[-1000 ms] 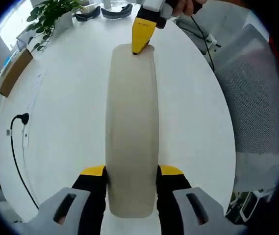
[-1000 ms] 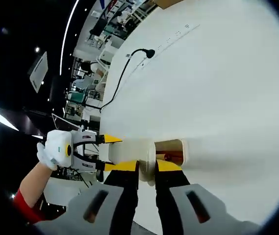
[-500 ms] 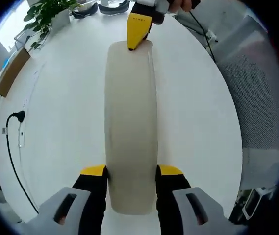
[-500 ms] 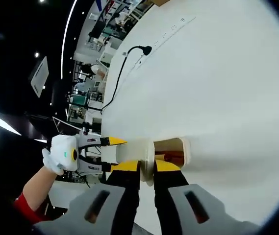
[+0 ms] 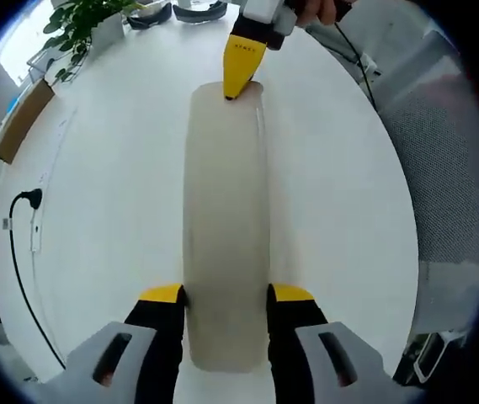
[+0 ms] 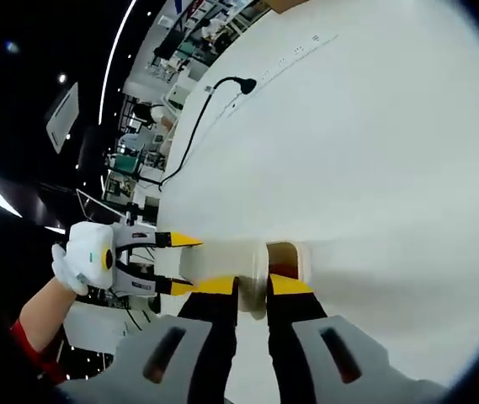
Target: Arrange the utensils inside the cutlery case until each visible utensil rests in its matching compartment.
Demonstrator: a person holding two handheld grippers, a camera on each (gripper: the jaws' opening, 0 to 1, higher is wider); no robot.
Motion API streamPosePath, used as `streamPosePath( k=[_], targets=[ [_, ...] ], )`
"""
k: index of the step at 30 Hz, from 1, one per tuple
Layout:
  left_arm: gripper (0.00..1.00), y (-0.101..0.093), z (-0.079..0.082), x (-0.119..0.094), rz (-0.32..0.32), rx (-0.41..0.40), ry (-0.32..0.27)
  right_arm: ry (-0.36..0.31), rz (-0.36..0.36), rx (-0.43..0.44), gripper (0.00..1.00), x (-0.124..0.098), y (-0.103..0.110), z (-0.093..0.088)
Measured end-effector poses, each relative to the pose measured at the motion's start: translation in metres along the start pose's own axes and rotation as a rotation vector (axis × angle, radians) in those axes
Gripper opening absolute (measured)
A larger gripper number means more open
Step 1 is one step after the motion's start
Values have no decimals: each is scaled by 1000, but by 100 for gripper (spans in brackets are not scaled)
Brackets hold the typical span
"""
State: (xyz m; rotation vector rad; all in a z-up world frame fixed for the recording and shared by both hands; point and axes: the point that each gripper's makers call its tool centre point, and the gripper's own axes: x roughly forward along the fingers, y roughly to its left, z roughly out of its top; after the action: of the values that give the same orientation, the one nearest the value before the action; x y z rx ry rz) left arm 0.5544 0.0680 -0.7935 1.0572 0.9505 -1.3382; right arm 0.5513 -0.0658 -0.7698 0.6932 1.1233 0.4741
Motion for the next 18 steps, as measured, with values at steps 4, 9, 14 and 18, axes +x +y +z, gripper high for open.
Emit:
streamPosePath(
  k=[4,9,14,18],
  targets=[
    [39,1,1,1,5,-2,-1,-1,-28,-45,12,-4,4,-7],
    [39,3,2,4,28,-26,-9,-9,-48,-50,22,-6,2,-5],
    [39,2,3,6,32,-28,-17,-23,-92,-90,21,-12,-7,-4],
    [39,4,4,6,48,0,-19,-43,-112,-68,24,-15,-17,-4]
  ],
)
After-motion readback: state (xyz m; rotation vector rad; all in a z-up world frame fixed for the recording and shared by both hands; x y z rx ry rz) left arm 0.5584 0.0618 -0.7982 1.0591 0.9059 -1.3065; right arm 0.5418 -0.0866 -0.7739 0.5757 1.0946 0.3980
